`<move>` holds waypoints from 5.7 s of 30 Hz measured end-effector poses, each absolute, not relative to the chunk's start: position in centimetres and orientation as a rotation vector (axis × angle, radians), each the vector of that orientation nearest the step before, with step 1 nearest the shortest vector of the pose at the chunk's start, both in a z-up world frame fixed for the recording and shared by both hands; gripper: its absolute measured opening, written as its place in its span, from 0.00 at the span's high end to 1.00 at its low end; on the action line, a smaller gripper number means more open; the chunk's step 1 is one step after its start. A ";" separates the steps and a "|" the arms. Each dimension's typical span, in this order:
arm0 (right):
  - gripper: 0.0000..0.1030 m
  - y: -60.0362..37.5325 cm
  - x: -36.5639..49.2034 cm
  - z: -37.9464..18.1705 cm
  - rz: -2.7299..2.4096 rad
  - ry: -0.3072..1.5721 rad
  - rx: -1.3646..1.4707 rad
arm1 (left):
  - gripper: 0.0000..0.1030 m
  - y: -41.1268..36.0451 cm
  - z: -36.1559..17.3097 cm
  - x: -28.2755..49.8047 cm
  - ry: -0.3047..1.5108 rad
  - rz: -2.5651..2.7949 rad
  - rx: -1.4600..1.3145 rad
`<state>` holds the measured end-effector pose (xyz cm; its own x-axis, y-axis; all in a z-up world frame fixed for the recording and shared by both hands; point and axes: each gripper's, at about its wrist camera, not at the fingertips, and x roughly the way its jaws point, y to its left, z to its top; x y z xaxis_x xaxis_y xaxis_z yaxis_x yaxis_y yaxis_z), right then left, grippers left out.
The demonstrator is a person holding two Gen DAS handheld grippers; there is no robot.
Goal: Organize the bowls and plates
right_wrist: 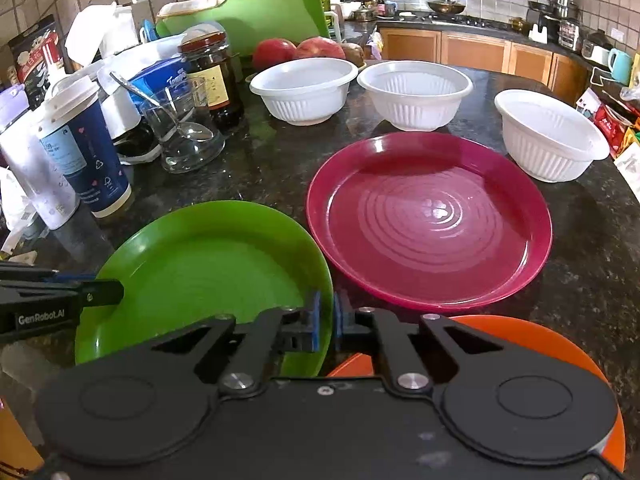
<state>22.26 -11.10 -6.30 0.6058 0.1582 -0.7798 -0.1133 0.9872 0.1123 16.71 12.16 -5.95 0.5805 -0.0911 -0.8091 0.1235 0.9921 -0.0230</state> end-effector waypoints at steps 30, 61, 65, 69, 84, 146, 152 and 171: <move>0.91 -6.1 19.7 -5.6 0.322 0.917 0.004 | 0.83 18.0 -5.4 12.7 0.972 -0.001 -0.022; 0.87 -17.9 12.5 -0.9 -0.090 0.692 0.114 | 0.81 9.9 -0.7 10.1 0.798 -0.285 0.088; 0.87 -21.3 11.3 -0.9 -0.116 0.712 0.115 | 0.81 6.0 -1.0 9.9 0.849 -0.355 0.092; 0.86 -24.5 10.5 -1.4 -0.127 0.731 0.108 | 0.81 3.1 -1.6 9.4 0.907 -0.388 0.073; 0.85 -28.4 11.4 -3.5 0.023 0.791 0.105 | 0.81 -1.2 -3.1 8.4 0.984 -0.228 0.035; 0.88 -17.7 14.5 -1.9 0.324 0.741 0.052 | 0.83 6.0 -0.5 7.7 0.839 0.055 -0.033; 0.88 -13.2 15.7 -1.9 0.368 0.739 0.039 | 0.83 9.7 -0.3 7.7 0.829 0.103 -0.034; 0.88 -6.6 17.1 -3.8 0.300 0.800 0.019 | 0.83 15.9 -2.3 10.0 0.878 0.025 0.005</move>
